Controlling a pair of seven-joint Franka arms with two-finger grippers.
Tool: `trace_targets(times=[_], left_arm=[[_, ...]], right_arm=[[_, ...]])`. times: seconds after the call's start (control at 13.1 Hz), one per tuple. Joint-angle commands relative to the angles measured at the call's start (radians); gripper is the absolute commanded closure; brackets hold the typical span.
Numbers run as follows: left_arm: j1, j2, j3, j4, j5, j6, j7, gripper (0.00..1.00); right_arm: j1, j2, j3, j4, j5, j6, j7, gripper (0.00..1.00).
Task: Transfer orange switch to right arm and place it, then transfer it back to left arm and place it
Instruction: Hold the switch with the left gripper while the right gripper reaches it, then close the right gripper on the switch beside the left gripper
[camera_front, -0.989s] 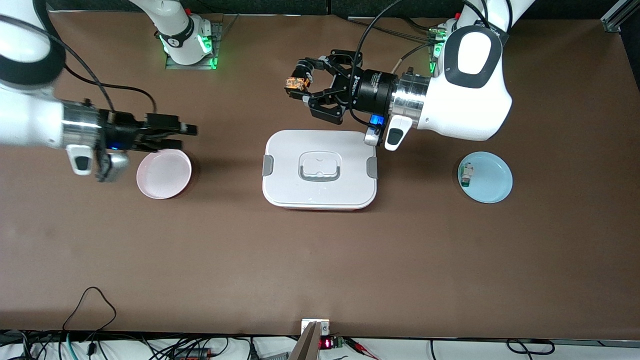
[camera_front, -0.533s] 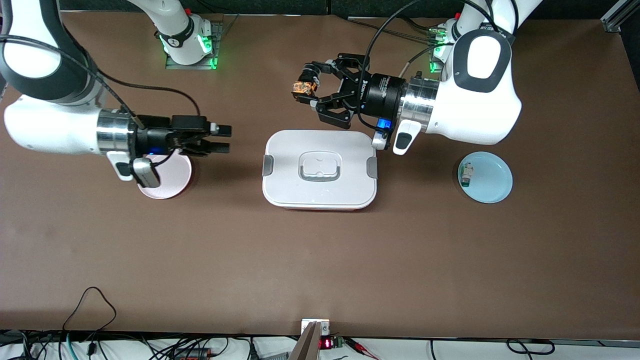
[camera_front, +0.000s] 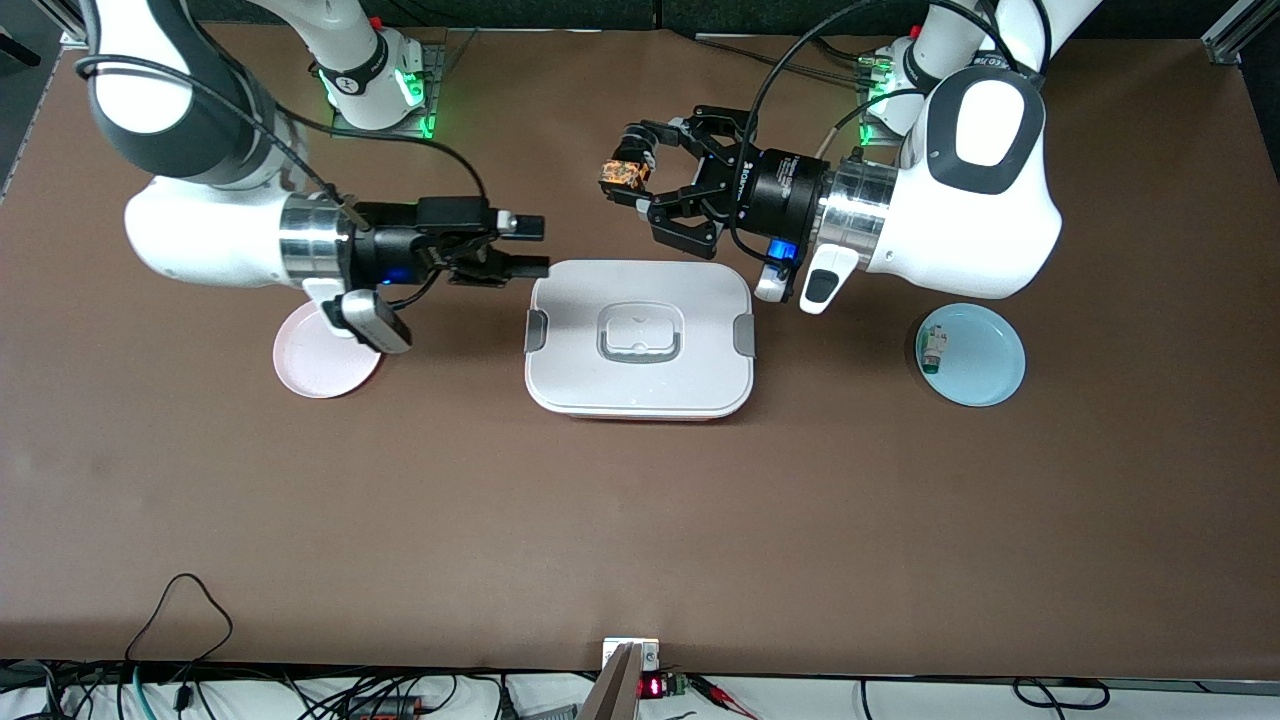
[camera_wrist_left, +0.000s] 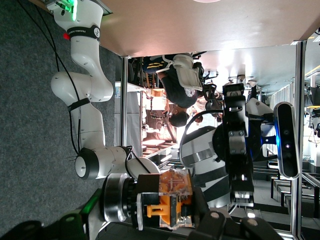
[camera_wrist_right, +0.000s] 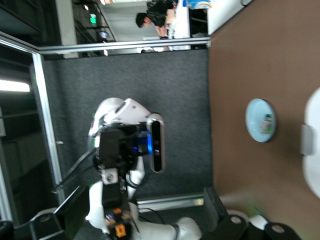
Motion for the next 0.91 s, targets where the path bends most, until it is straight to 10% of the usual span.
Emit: trace_targets(times=[0.0, 0.84], left_arm=[[-0.005, 0.016, -0.002, 0.025, -0.024, -0.014, -0.017, 0.87], [-0.018, 0.019, -0.005, 0.027, -0.026, 0.005, -0.017, 0.87]], right_arm=[[0.013, -0.032, 0.062, -0.021, 0.054, 0.112, -0.005, 0.0], [0.007, -0.115, 0.157, -0.108, 0.099, 0.172, -0.006, 0.0]])
